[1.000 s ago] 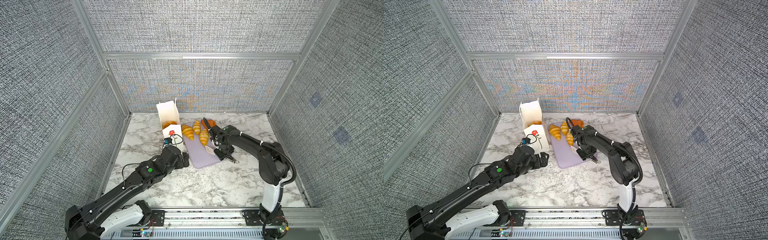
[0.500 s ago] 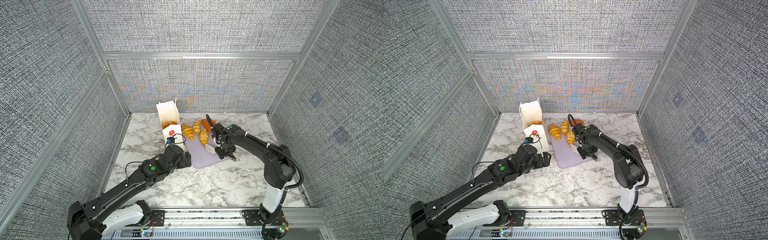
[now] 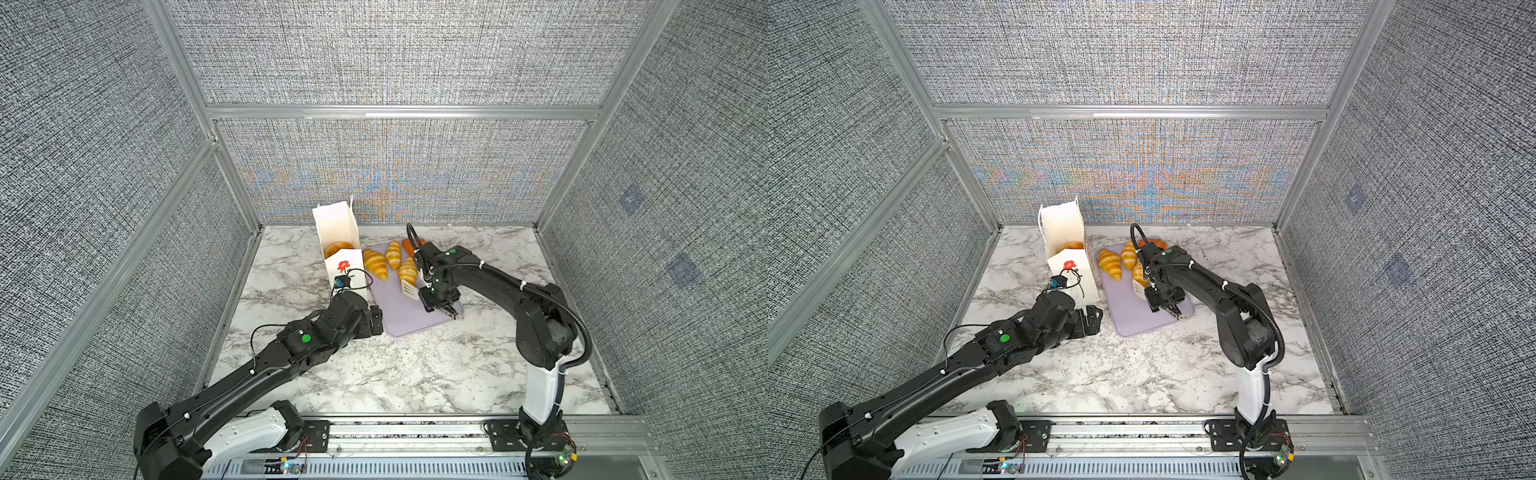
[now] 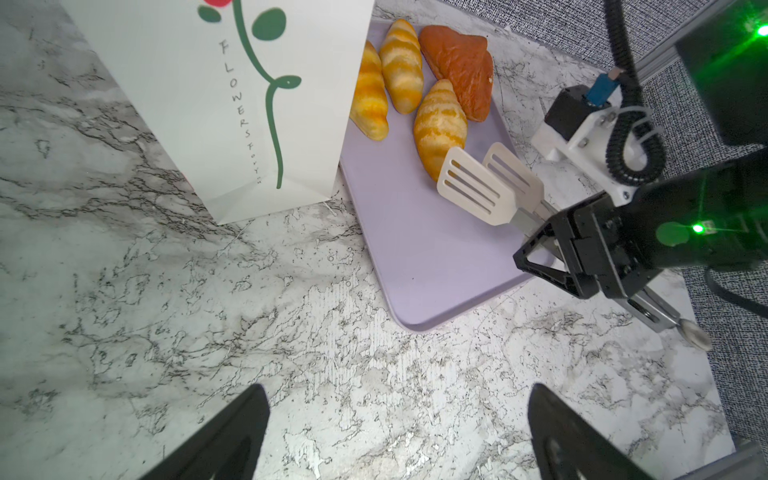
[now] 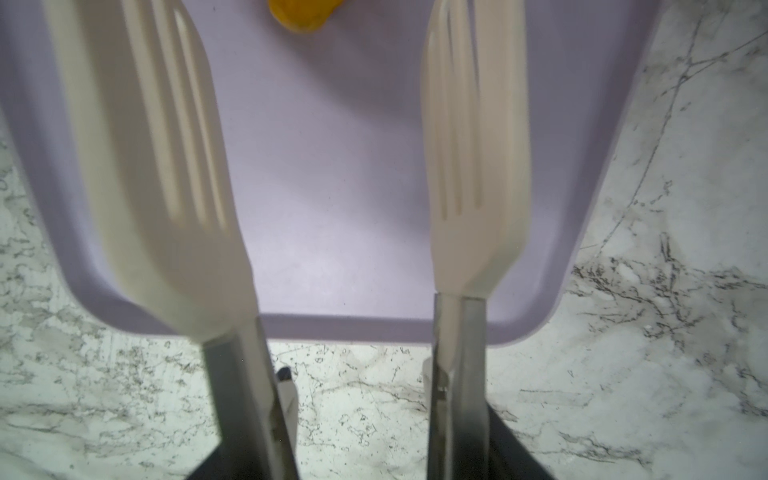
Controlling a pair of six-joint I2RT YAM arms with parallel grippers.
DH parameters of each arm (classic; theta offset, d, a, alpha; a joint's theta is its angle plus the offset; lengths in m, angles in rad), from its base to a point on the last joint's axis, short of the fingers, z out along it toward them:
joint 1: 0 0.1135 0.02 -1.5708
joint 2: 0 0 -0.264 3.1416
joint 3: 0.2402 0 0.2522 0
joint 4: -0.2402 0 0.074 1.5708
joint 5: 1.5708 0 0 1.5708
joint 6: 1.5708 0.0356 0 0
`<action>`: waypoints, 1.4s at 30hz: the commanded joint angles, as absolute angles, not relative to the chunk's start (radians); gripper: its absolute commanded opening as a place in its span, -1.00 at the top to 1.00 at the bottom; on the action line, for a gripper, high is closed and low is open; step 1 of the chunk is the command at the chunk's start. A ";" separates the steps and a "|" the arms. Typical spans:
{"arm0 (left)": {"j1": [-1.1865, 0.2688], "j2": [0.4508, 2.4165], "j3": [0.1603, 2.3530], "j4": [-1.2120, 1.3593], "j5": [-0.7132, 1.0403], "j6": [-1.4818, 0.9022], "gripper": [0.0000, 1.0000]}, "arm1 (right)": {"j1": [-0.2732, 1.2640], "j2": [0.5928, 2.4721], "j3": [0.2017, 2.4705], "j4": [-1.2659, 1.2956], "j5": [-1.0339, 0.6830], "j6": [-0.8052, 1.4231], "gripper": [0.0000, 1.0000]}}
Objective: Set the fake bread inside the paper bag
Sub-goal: 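Close the tongs on the striped croissant with the right gripper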
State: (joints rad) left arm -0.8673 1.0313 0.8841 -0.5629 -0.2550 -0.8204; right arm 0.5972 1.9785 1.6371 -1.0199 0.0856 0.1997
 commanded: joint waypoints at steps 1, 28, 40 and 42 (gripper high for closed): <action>-0.867 1.029 0.881 -0.549 -0.268 -0.824 -0.97 | 0.597 2.014 1.680 -1.015 0.098 0.241 -0.18; -0.869 0.997 0.851 -0.556 -0.284 -0.836 -0.97 | 0.612 1.948 1.509 -1.027 0.150 -0.073 0.14; -0.871 1.015 0.855 -0.544 -0.270 -0.836 -0.97 | 0.601 1.912 1.486 -1.062 0.184 -0.066 -0.13; -0.873 1.009 0.856 -0.549 -0.273 -0.839 -0.97 | 0.601 1.920 1.506 -1.069 0.169 -0.031 -0.15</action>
